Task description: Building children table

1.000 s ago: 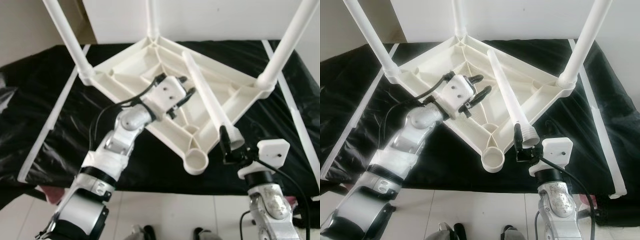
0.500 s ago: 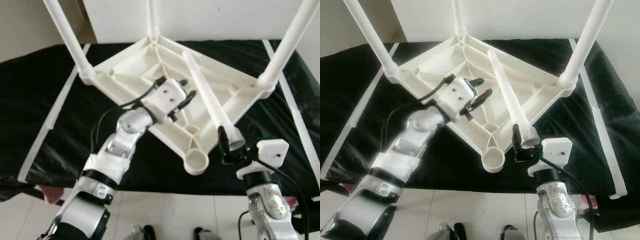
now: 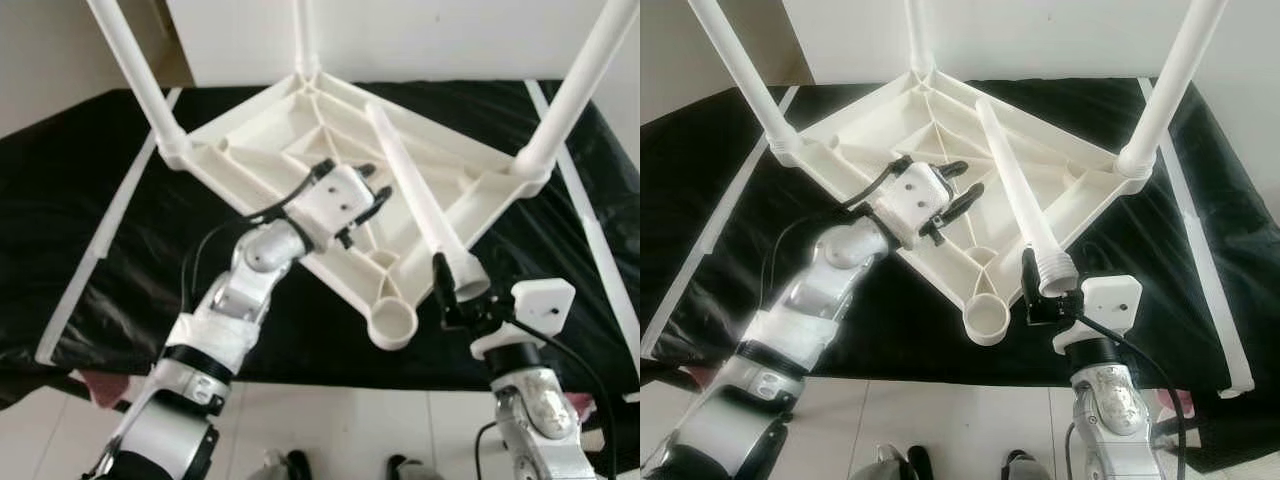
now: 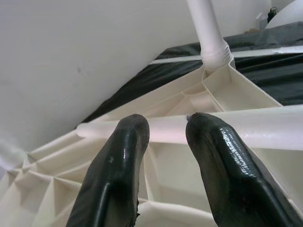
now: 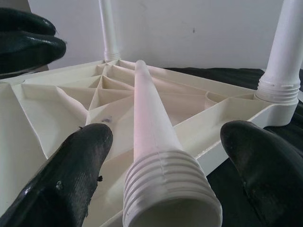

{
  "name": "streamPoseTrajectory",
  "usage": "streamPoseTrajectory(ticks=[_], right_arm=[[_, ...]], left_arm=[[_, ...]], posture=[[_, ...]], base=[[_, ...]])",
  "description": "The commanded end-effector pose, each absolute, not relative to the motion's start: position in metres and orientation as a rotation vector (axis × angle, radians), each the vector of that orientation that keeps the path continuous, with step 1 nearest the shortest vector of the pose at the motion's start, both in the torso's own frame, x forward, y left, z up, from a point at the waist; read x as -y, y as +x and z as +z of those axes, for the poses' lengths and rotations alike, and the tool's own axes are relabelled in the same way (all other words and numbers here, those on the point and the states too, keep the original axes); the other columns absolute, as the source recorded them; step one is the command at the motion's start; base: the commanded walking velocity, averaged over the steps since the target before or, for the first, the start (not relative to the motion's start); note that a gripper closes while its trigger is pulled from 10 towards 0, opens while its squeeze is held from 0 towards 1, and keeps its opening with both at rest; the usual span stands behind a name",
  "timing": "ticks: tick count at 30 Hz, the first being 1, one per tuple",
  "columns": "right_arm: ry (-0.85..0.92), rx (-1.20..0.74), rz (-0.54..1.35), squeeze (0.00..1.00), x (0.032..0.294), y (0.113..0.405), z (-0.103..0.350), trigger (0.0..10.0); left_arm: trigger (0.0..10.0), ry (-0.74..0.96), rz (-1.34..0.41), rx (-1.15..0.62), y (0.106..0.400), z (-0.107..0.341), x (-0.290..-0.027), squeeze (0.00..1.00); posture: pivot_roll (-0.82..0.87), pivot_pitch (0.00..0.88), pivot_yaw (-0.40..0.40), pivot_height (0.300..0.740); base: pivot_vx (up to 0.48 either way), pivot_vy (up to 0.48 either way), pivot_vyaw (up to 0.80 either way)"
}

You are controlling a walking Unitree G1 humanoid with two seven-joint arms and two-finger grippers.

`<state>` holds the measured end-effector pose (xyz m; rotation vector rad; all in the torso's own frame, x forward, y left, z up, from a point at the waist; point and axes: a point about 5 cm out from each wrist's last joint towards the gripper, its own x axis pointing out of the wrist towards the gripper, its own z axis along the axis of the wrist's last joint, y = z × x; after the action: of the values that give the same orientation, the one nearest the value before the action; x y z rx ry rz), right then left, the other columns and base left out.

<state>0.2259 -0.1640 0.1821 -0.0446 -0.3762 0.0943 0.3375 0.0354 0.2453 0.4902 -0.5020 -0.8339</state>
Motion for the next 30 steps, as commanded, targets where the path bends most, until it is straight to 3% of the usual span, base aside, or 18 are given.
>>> streamPoseTrajectory(ticks=[1, 2, 4, 5, 6, 7, 21, 26, 30], right_arm=[[-0.027, 0.346, 0.105, 0.0, 0.162, 0.225, 0.177, 10.0], [-0.025, 0.344, 0.107, 0.0, 0.162, 0.225, 0.177, 10.0], [-0.024, 0.343, 0.108, 0.0, 0.162, 0.225, 0.176, 10.0], [-0.008, 0.334, 0.104, 0.0, 0.162, 0.227, 0.176, 10.0], [-0.008, 0.334, 0.104, 0.0, 0.162, 0.227, 0.176, 10.0], [-0.002, 0.33, 0.108, 0.0, 0.161, 0.227, 0.176, 10.0], [0.048, 0.303, 0.093, 0.0, 0.155, 0.236, 0.171, 10.0], [-0.144, 0.285, 0.055, 0.0, 0.154, 0.24, 0.169, 10.0], [-0.177, 0.27, 0.055, 0.0, 0.152, 0.242, 0.166, 10.0]], left_arm=[[10.0, 0.477, -0.82, 0.494, 0.337, 0.244, -0.038, 0.41], [10.0, 0.438, -0.818, 0.492, 0.337, 0.245, -0.039, 1.0], [10.0, 0.408, -0.817, 0.491, 0.337, 0.246, -0.039, 1.0], [10.0, 0.417, -0.821, 0.49, 0.336, 0.246, -0.038, 0.84], [10.0, 0.417, -0.821, 0.49, 0.336, 0.246, -0.038, 0.84], [10.0, 0.418, -0.817, 0.489, 0.336, 0.246, -0.037, 0.0], [10.0, 0.372, -0.808, 0.48, 0.332, 0.247, -0.035, 0.0], [10.0, 0.366, -0.801, 0.479, 0.332, 0.249, -0.035, 0.0], [10.0, 0.357, -0.802, 0.483, 0.331, 0.251, -0.033, 0.0]], posture=[[-0.16, 0.161, 0.066, 0.74], [-0.16, 0.159, 0.063, 0.74], [-0.16, 0.159, 0.063, 0.74], [-0.16, 0.16, 0.057, 0.74], [-0.16, 0.16, 0.057, 0.74], [-0.16, 0.165, 0.054, 0.74], [-0.15, 0.176, 0.049, 0.74], [-0.15, 0.175, 0.047, 0.74], [-0.15, 0.174, 0.047, 0.74]], base=[[0.0, 0.0, 0.0], [0.0, 0.0, 0.0], [0.0, 0.0, 0.0], [0.0, 0.0, 0.0], [0.0, 0.0, 0.0], [0.0, 0.0, 0.0], [0.0, 0.0, 0.0], [0.0, 0.0, 0.0], [0.0, 0.0, 0.0]])
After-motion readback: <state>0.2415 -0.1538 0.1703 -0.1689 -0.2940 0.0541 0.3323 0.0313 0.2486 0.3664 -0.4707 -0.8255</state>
